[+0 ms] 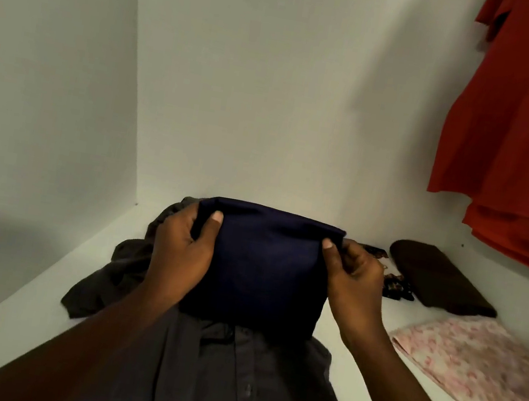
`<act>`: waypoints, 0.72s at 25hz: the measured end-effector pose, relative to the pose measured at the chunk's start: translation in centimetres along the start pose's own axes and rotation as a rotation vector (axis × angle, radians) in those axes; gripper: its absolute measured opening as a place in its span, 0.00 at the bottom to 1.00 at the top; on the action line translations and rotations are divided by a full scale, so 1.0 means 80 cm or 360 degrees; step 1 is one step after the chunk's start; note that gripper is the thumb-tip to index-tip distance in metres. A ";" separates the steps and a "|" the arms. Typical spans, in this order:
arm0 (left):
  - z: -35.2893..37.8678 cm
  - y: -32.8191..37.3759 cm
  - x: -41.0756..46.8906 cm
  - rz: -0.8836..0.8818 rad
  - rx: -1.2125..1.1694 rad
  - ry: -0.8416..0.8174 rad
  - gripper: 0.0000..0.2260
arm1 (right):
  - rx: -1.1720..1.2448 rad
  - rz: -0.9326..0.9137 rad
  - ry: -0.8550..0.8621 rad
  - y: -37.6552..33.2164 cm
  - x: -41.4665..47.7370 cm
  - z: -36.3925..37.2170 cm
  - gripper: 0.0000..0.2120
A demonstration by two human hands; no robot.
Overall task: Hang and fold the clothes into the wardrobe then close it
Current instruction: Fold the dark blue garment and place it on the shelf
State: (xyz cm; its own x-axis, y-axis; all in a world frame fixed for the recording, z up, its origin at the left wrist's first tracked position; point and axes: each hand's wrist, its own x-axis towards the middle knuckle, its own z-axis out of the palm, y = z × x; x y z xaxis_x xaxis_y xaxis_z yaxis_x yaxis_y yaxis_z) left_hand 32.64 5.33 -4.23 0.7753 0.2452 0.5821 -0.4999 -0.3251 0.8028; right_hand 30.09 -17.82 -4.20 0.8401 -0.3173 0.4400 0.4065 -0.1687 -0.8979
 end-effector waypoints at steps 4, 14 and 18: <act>0.053 -0.074 0.084 -0.0155 0.0251 -0.0083 0.11 | -0.0211 0.0223 0.0145 0.074 0.098 0.041 0.15; 0.086 -0.164 0.113 -0.0569 0.0580 -0.0477 0.18 | -0.1176 0.0725 -0.0251 0.175 0.113 0.061 0.30; 0.084 -0.170 0.117 -0.0618 0.0626 -0.0668 0.17 | -0.0559 0.0849 -0.0312 0.173 0.108 0.065 0.18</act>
State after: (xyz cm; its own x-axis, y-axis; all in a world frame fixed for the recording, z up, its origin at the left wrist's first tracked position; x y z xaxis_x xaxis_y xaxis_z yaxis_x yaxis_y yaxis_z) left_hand 49.27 5.89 -10.57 0.9931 0.0627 0.0991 -0.0403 -0.6115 0.7902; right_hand 44.86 -18.05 -12.87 0.9568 -0.2715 -0.1036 -0.1960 -0.3398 -0.9198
